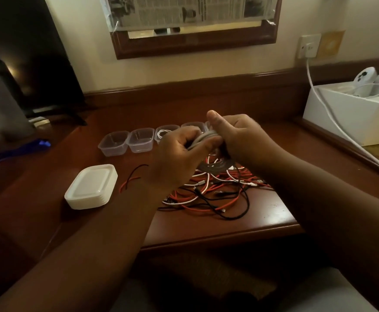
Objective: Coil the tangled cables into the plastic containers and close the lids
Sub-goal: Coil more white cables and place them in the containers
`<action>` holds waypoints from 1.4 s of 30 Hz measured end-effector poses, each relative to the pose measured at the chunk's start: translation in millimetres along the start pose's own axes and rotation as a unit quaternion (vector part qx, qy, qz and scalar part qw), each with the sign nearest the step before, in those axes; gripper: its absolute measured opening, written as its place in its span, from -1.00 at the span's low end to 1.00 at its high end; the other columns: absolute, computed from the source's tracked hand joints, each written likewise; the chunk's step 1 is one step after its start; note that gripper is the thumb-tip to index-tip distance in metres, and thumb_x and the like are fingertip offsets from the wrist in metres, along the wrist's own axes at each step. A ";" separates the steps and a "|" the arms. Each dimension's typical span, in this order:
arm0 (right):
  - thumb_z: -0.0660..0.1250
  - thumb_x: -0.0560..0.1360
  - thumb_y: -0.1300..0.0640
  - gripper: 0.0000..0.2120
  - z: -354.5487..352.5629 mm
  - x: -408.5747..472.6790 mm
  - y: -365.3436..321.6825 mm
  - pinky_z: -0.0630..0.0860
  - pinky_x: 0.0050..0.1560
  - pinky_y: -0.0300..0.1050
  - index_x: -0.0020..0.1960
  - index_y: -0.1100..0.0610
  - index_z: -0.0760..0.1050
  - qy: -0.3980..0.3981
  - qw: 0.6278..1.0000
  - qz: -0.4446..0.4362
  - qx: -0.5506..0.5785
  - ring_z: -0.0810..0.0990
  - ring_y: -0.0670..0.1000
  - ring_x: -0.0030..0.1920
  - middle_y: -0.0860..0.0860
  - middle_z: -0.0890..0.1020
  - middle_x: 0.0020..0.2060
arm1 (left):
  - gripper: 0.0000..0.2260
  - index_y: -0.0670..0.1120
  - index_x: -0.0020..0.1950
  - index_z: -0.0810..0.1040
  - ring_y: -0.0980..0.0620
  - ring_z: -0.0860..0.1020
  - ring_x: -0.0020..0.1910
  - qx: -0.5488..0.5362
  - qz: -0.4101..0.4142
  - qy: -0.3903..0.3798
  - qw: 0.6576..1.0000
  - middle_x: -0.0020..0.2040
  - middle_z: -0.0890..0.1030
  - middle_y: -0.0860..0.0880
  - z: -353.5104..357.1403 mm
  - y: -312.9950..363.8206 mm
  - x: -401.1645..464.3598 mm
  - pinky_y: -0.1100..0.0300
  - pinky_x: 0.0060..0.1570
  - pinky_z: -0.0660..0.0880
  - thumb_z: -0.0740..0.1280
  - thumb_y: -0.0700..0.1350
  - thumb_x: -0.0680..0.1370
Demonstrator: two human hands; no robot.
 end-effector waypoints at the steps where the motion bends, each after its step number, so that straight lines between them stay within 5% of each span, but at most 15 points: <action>1: 0.11 0.66 -0.07 -0.58 0.9 3.7 6.8 0.49 -0.33 -0.16 -0.21 0.15 0.52 -0.017 0.999 0.018 0.037 0.52 -0.04 -0.40 0.04 0.56 -0.42 | -0.68 -0.08 -0.24 0.53 -0.23 0.54 -0.33 -0.012 -0.008 -0.002 1.000 -0.32 0.53 -0.20 -0.1 -4.3 3.7 -0.09 -0.37 0.50 0.38 0.17 0.47; 3: 0.14 0.66 -0.01 -0.65 1.0 11.8 21.1 0.55 -0.13 -0.09 -0.06 0.18 0.58 -0.079 0.979 0.095 0.165 0.57 0.03 -0.22 0.09 0.61 -0.27 | -0.64 -0.15 -0.21 0.57 -0.10 0.51 -0.37 -0.024 -0.019 -0.011 0.999 -0.34 0.52 -0.17 -2.0 -15.4 12.1 0.02 -0.38 0.46 0.38 0.16 0.48; 6: 0.14 0.56 0.16 -0.64 -4.8 22.4 38.3 0.59 -0.07 -0.05 0.25 0.33 0.49 -0.194 0.898 0.155 0.363 0.59 0.05 -0.16 0.15 0.61 -0.12 | -0.71 -0.06 -0.14 0.66 -0.05 0.45 -0.34 -0.076 -0.062 -0.021 0.995 -0.33 0.50 -0.19 -6.2 -36.2 25.0 0.17 -0.33 0.41 0.39 0.16 0.50; 9: 0.10 0.56 0.23 -0.60 -11.1 36.8 59.2 0.63 0.00 -0.05 0.35 0.35 0.40 -0.255 0.853 0.144 0.432 0.64 0.07 -0.09 0.19 0.62 -0.02 | -0.71 0.08 -0.05 0.70 -0.40 0.50 -0.24 -0.122 -0.102 -0.047 0.986 -0.13 0.53 -0.45 -2.1 -57.4 39.0 -0.16 -0.20 0.51 0.33 0.24 0.48; 11: 0.16 0.57 0.23 -0.59 -12.8 51.1 75.3 0.64 -0.02 -0.07 0.37 0.35 0.39 -0.261 0.834 0.136 0.467 0.66 0.08 -0.05 0.21 0.60 0.05 | -0.69 0.04 -0.04 0.70 -0.46 0.50 -0.21 -0.171 -0.129 -0.036 0.976 -0.11 0.52 -0.49 4.6 -69.7 49.3 -0.32 -0.11 0.50 0.36 0.24 0.48; 13: 0.20 0.55 0.21 -0.61 -12.8 67.1 90.3 0.65 -0.04 -0.11 0.34 0.32 0.42 -0.254 0.821 0.133 0.494 0.69 0.06 -0.08 0.19 0.65 0.01 | -0.69 -0.02 -0.09 0.70 -0.21 0.53 -0.32 -0.203 -0.155 0.003 0.967 -0.25 0.55 -0.32 12.8 -84.8 61.0 -0.04 -0.21 0.53 0.37 0.21 0.50; 15: 0.21 0.55 0.21 -0.61 -10.1 82.9 103.9 0.65 -0.06 -0.12 0.34 0.32 0.40 -0.241 0.823 0.128 0.498 0.69 0.03 -0.12 0.15 0.67 -0.04 | -0.70 -0.07 -0.09 0.68 -0.06 0.61 -0.24 -0.220 -0.176 0.034 0.959 -0.22 0.64 -0.15 22.7 -98.4 70.6 0.02 -0.16 0.57 0.33 0.14 0.54; 19: 0.27 0.53 0.22 -0.68 -8.9 110.3 133.1 0.62 -0.18 -0.14 0.22 0.37 0.49 -0.156 0.926 0.124 0.320 0.64 0.02 -0.22 0.09 0.64 -0.20 | -0.60 -0.07 -0.07 0.70 -0.21 0.63 -0.11 -0.218 -0.205 0.077 0.951 -0.11 0.68 -0.22 36.4 -133.9 73.0 -0.19 0.07 0.54 0.36 0.26 0.47; 21: 0.30 0.52 0.25 -0.78 -6.6 115.5 149.6 0.62 -0.18 -0.15 0.12 0.31 0.56 -0.143 0.944 0.131 0.266 0.64 0.03 -0.21 0.10 0.66 -0.17 | -0.51 -0.06 -0.07 0.69 -0.29 0.58 -0.12 -0.192 -0.214 0.097 0.953 -0.09 0.62 -0.35 40.5 -154.1 68.1 -0.30 0.04 0.52 0.38 0.37 0.41; 25: 0.31 0.53 0.29 -0.87 -0.6 120.0 175.5 0.61 -0.18 -0.14 0.06 0.24 0.56 -0.161 0.947 0.131 0.246 0.64 0.04 -0.20 0.14 0.65 -0.16 | -0.47 -0.17 -0.10 0.63 -0.12 0.51 -0.22 -0.133 -0.198 0.089 0.967 -0.18 0.55 -0.39 45.3 -177.5 65.1 -0.11 -0.17 0.48 0.32 0.33 0.46; 29: 0.27 0.53 0.29 -0.87 -1.7 120.9 185.8 0.59 -0.24 -0.14 0.08 0.28 0.49 -0.182 0.920 0.151 0.311 0.61 0.04 -0.27 0.15 0.63 -0.21 | -0.54 -0.22 -0.08 0.61 0.09 0.52 -0.37 -0.159 -0.199 0.041 0.966 -0.40 0.55 -0.01 50.3 -177.2 71.1 0.13 -0.26 0.50 0.33 0.21 0.54; 32: 0.18 0.53 0.33 -0.87 -1.4 117.2 188.0 0.58 -0.28 -0.14 0.01 0.28 0.49 -0.170 0.900 0.178 0.359 0.58 0.04 -0.31 0.16 0.61 -0.25 | -0.51 -0.30 -0.03 0.59 0.17 0.41 -0.47 -0.142 -0.171 0.020 0.975 -0.45 0.48 0.05 53.5 -178.9 71.5 0.31 -0.42 0.38 0.28 0.16 0.49; 37: 0.10 0.54 0.11 -0.62 3.6 115.5 186.2 0.59 -0.24 -0.13 0.19 0.33 0.48 -0.215 0.815 0.248 0.477 0.58 0.08 -0.30 0.16 0.61 -0.21 | -0.75 -0.21 -0.17 0.57 0.23 0.49 -0.50 -0.178 -0.140 -0.020 0.974 -0.48 0.54 0.13 53.8 -170.3 69.1 0.43 -0.41 0.40 0.27 -0.03 0.53; 42: 0.20 0.49 0.15 -0.70 -1.3 111.4 189.6 0.62 -0.13 -0.05 -0.06 0.25 0.69 -0.249 0.866 0.218 0.375 0.67 0.11 -0.16 0.18 0.67 -0.17 | -0.80 0.06 -0.26 0.58 0.08 0.62 -0.35 -0.143 -0.120 -0.069 0.980 -0.35 0.63 0.04 53.5 -168.5 63.9 0.22 -0.28 0.52 0.38 0.05 0.55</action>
Point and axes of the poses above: each hand's wrist, its own x-axis towards the middle knuckle, its own z-axis out of the palm, y = z × x, the point moved 2 cm from there along x, towards the middle knuckle
